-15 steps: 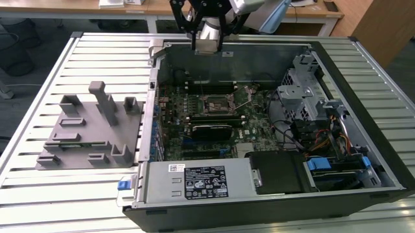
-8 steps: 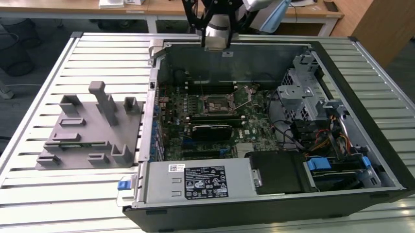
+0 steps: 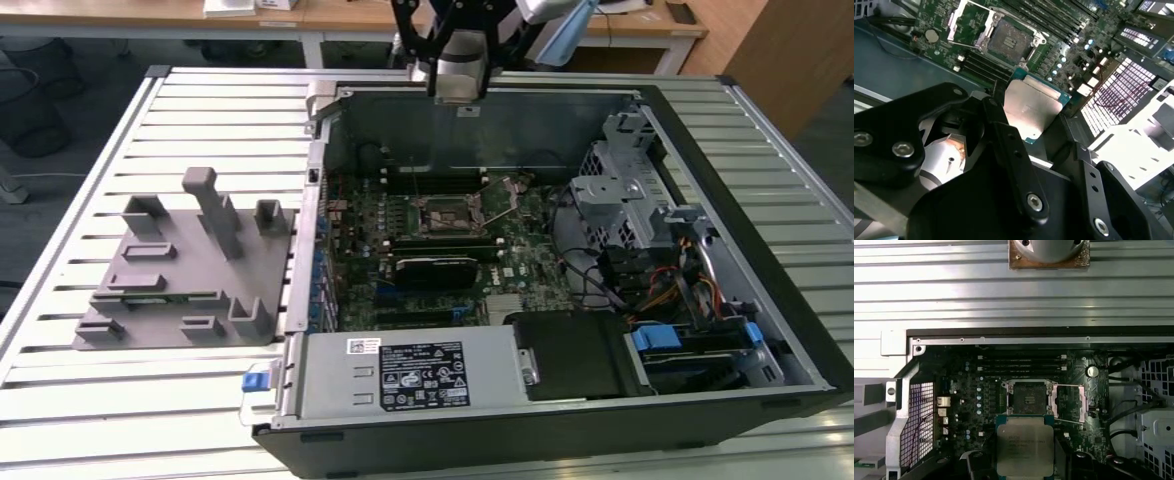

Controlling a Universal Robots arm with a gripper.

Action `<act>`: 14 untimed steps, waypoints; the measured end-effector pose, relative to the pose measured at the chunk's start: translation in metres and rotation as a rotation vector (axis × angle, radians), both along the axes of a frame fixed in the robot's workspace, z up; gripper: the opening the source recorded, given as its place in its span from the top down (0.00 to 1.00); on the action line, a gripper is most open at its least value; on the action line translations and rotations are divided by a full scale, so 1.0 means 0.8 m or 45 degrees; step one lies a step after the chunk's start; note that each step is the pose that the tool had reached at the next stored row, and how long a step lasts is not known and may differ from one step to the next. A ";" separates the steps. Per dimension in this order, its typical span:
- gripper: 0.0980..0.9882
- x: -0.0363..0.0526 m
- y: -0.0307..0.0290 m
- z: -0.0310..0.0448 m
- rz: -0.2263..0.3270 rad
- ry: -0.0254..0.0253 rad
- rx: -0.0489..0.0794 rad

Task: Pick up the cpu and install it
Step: 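Pick up the cpu and move it towards the insertion slot, then place the cpu into insertion slot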

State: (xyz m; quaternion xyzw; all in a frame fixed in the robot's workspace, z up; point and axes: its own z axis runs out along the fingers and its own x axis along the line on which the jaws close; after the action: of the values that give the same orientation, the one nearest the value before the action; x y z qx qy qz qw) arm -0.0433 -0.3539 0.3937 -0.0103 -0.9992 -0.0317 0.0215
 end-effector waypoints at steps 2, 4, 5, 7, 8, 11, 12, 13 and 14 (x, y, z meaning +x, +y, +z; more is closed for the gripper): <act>0.50 0.005 0.0010 -0.0003 0.000 0.0000 0.000; 0.50 0.007 0.0012 -0.0006 0.000 0.0000 0.000; 0.50 0.008 0.0012 -0.0007 0.000 0.0001 0.000; 0.50 0.009 0.0013 -0.0008 0.000 0.0000 0.000; 0.50 0.009 0.0013 -0.0008 0.000 0.0001 0.000; 0.50 0.010 0.0013 -0.0008 0.000 0.0000 0.000; 0.50 0.010 0.0013 -0.0008 -0.001 0.0000 0.000; 0.50 0.010 0.0013 -0.0009 -0.003 0.0001 0.000; 0.50 0.010 0.0013 -0.0009 -0.008 0.0001 -0.001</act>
State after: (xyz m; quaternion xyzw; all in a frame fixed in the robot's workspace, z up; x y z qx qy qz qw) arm -0.0355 -0.3529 0.3930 -0.0133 -0.9992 -0.0315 0.0215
